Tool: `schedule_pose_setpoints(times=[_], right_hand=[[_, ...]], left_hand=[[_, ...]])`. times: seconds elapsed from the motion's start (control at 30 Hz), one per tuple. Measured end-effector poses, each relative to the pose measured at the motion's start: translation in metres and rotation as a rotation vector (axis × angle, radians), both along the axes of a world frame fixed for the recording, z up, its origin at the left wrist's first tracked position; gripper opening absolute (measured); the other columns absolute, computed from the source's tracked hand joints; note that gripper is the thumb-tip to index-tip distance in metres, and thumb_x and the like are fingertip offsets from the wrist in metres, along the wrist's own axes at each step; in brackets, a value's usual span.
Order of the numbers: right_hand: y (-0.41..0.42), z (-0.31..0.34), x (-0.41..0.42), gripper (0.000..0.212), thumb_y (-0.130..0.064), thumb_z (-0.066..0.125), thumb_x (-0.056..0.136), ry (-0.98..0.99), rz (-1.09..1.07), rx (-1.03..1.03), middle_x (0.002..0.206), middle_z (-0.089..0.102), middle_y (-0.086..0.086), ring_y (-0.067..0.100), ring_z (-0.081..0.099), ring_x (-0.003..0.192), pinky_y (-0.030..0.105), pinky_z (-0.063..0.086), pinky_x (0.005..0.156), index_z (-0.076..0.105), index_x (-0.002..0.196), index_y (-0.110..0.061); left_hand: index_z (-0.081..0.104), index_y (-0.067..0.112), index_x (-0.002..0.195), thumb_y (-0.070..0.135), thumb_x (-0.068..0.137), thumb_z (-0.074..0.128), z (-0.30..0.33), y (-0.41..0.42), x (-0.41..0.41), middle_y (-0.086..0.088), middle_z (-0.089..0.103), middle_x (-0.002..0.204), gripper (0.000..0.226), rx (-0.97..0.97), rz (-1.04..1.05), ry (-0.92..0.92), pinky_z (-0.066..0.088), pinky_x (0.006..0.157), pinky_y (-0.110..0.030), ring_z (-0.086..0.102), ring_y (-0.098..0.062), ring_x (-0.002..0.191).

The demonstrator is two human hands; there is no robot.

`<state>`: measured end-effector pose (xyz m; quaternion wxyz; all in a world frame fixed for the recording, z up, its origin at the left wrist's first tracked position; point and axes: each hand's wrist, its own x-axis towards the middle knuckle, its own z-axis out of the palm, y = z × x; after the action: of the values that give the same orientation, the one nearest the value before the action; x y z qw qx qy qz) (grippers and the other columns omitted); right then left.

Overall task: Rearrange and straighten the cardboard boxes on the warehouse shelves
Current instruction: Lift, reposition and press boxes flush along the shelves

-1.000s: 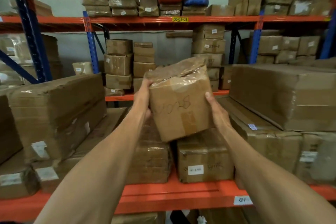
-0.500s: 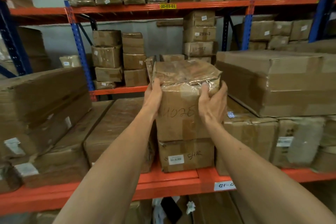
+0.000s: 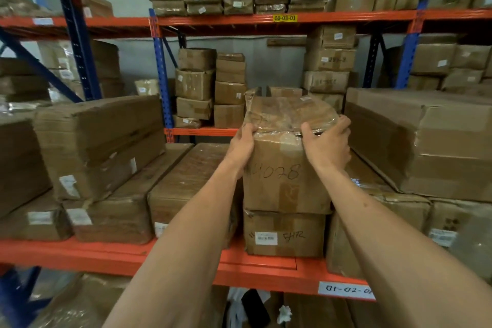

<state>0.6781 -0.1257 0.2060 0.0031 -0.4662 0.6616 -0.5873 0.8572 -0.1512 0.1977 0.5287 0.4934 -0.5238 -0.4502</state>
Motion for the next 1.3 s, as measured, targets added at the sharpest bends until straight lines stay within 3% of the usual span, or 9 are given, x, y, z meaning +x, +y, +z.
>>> schedule_pose_setpoints(times=[0.17, 0.23, 0.43, 0.6, 0.7, 0.8, 0.93, 1.1, 1.3], right_hand=[[0.01, 0.004, 0.007, 0.101, -0.053, 0.062, 0.092, 0.195, -0.068, 0.027, 0.161, 0.009, 0.03, 0.048, 0.023, 0.145, 0.057, 0.021, 0.119, -0.003, 0.157, -0.013], [0.018, 0.009, 0.018, 0.095, -0.043, 0.063, 0.094, 0.406, -0.075, -0.103, 0.163, 0.004, 0.03, 0.045, 0.008, 0.15, 0.057, 0.007, 0.122, -0.001, 0.158, -0.013], [0.02, 0.02, 0.091, 0.074, -0.036, 0.057, 0.097, 0.801, 0.142, -0.231, 0.165, 0.012, 0.021, 0.035, 0.005, 0.153, 0.053, 0.007, 0.124, 0.019, 0.156, -0.012], [0.0, -0.001, 0.163, 0.06, -0.033, 0.056, 0.096, 0.973, 0.266, -0.281, 0.163, 0.024, 0.018, 0.032, 0.013, 0.153, 0.048, 0.007, 0.125, 0.038, 0.149, -0.013], [-0.016, -0.029, 0.199, 0.061, -0.039, 0.057, 0.096, 1.049, 0.413, 0.0, 0.161, 0.029, 0.013, 0.03, 0.021, 0.151, 0.046, 0.02, 0.123, 0.039, 0.15, -0.019], [-0.031, -0.068, 0.215, 0.08, -0.05, 0.063, 0.092, 1.054, 0.456, 0.567, 0.164, 0.016, 0.018, 0.038, 0.012, 0.151, 0.056, 0.015, 0.122, 0.026, 0.157, -0.02], [-0.037, -0.115, 0.21, 0.107, -0.074, 0.059, 0.084, 0.805, 0.503, 0.963, 0.168, -0.006, 0.015, 0.049, 0.007, 0.149, 0.057, 0.018, 0.12, -0.002, 0.161, -0.031], [-0.032, -0.131, 0.206, 0.096, -0.068, 0.06, 0.088, 0.779, 0.467, 0.768, 0.157, 0.033, 0.022, 0.044, 0.045, 0.132, 0.046, 0.041, 0.107, 0.009, 0.161, -0.03], [-0.009, -0.132, 0.186, 0.075, -0.07, 0.052, 0.091, 0.875, 0.421, 0.667, 0.127, 0.064, 0.015, 0.034, 0.061, 0.115, 0.042, 0.049, 0.097, 0.049, 0.144, -0.018]], left_hand=[[0.053, 0.03, 0.144, 0.095, 0.066, 0.047, 0.002, 0.029, 0.027, -0.007, 0.055, 0.147, 0.102, 0.119, -0.067, -0.134, 0.036, 0.113, -0.059, 0.05, -0.033, 0.133], [0.053, 0.025, 0.145, 0.091, 0.076, 0.042, 0.002, 0.037, 0.047, -0.011, 0.053, 0.149, 0.097, 0.116, -0.019, -0.178, 0.035, 0.114, -0.057, 0.051, -0.033, 0.133], [0.038, 0.016, 0.155, 0.084, 0.088, 0.034, -0.003, 0.034, 0.106, -0.014, 0.046, 0.154, 0.096, 0.131, 0.184, -0.272, 0.035, 0.116, -0.054, 0.046, -0.034, 0.138], [0.052, 0.008, 0.143, 0.05, 0.102, 0.049, -0.018, 0.024, 0.157, -0.015, 0.056, 0.143, 0.059, 0.102, 0.221, -0.494, 0.044, 0.109, -0.043, 0.054, -0.033, 0.129], [0.06, 0.003, 0.126, 0.032, 0.1, 0.057, -0.041, 0.019, 0.194, -0.016, 0.064, 0.122, 0.039, 0.222, 0.311, -0.702, 0.05, 0.092, -0.039, 0.061, -0.032, 0.111], [0.062, 0.005, 0.108, 0.027, 0.1, 0.056, -0.064, 0.01, 0.218, -0.009, 0.064, 0.102, 0.024, 0.288, 0.302, -0.747, 0.047, 0.079, -0.034, 0.058, -0.021, 0.084], [0.061, 0.005, 0.121, 0.023, 0.099, 0.055, -0.075, -0.011, 0.225, -0.014, 0.064, 0.126, 0.029, 0.306, 0.296, -0.897, 0.045, 0.083, -0.033, 0.061, -0.03, 0.116], [0.061, 0.01, 0.124, 0.034, 0.096, 0.06, -0.076, -0.032, 0.22, -0.012, 0.064, 0.127, 0.037, 0.32, 0.355, -0.925, 0.04, 0.078, -0.034, 0.059, -0.03, 0.118], [0.064, 0.011, 0.11, 0.047, 0.088, 0.073, -0.09, -0.02, 0.209, -0.011, 0.067, 0.121, 0.043, 0.286, 0.365, -0.864, 0.05, 0.084, -0.037, 0.061, -0.029, 0.105]])
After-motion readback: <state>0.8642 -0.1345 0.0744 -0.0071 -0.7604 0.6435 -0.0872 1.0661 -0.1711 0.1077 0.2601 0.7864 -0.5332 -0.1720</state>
